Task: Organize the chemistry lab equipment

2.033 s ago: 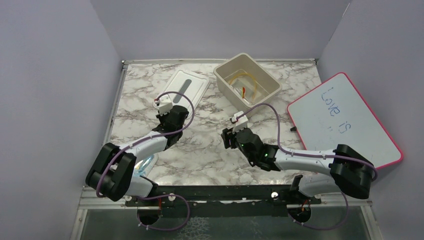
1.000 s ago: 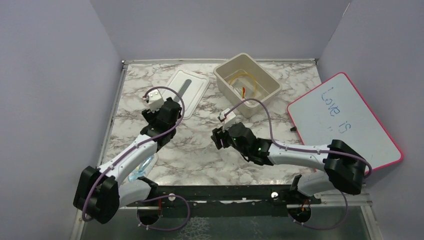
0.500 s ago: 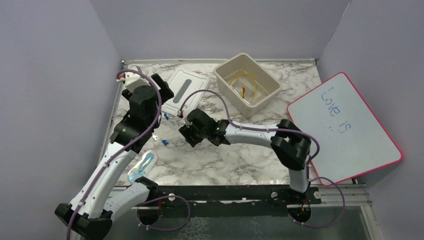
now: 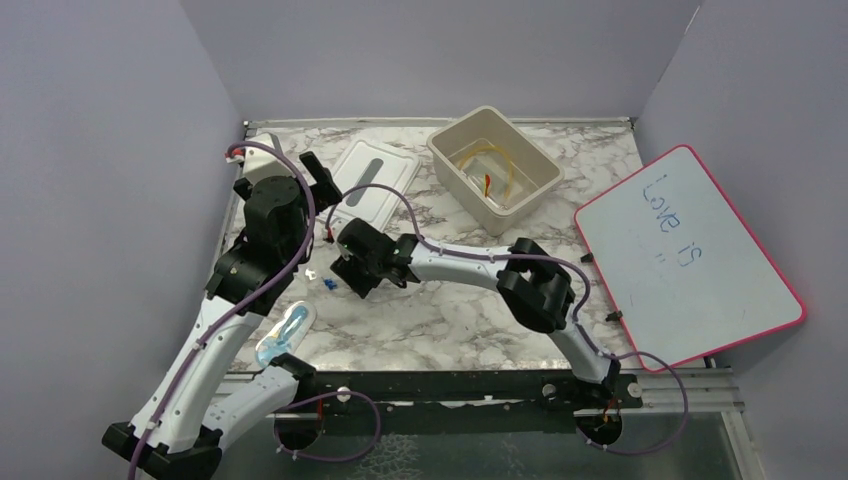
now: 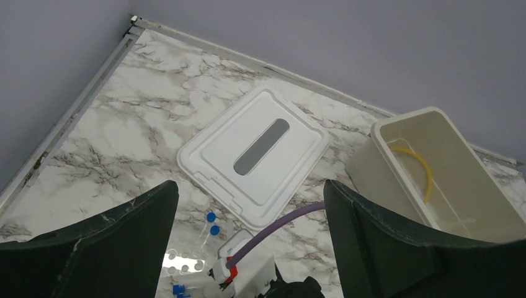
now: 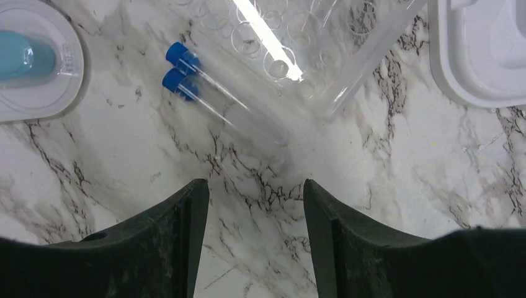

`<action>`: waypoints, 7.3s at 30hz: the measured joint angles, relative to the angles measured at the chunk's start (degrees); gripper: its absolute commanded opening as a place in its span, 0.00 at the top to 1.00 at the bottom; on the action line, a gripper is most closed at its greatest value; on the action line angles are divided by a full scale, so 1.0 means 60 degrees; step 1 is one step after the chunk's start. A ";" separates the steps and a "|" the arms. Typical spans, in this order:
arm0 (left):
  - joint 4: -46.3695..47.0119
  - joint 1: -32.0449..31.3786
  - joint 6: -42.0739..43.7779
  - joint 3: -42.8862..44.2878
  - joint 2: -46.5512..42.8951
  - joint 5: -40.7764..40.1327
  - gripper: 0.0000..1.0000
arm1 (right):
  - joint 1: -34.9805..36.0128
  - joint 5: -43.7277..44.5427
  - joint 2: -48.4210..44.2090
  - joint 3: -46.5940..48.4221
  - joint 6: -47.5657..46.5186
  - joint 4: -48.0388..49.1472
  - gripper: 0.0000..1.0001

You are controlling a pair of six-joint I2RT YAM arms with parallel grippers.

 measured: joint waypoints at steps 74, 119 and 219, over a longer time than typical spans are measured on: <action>-0.0157 0.0000 0.0430 0.0393 0.0306 0.0095 0.10 | 0.0535 -0.1763 -0.0375 -0.1395 -0.3989 0.0794 0.91; -0.0616 0.0066 -0.1195 0.0747 0.3217 0.9231 0.61 | 0.0539 0.4936 -0.6859 -0.9428 -0.2830 1.2229 0.91; 0.3825 -0.0495 -0.2124 -0.5169 0.3872 -0.1508 0.94 | 0.0484 0.5238 -0.8134 -1.0961 0.0175 0.9136 0.43</action>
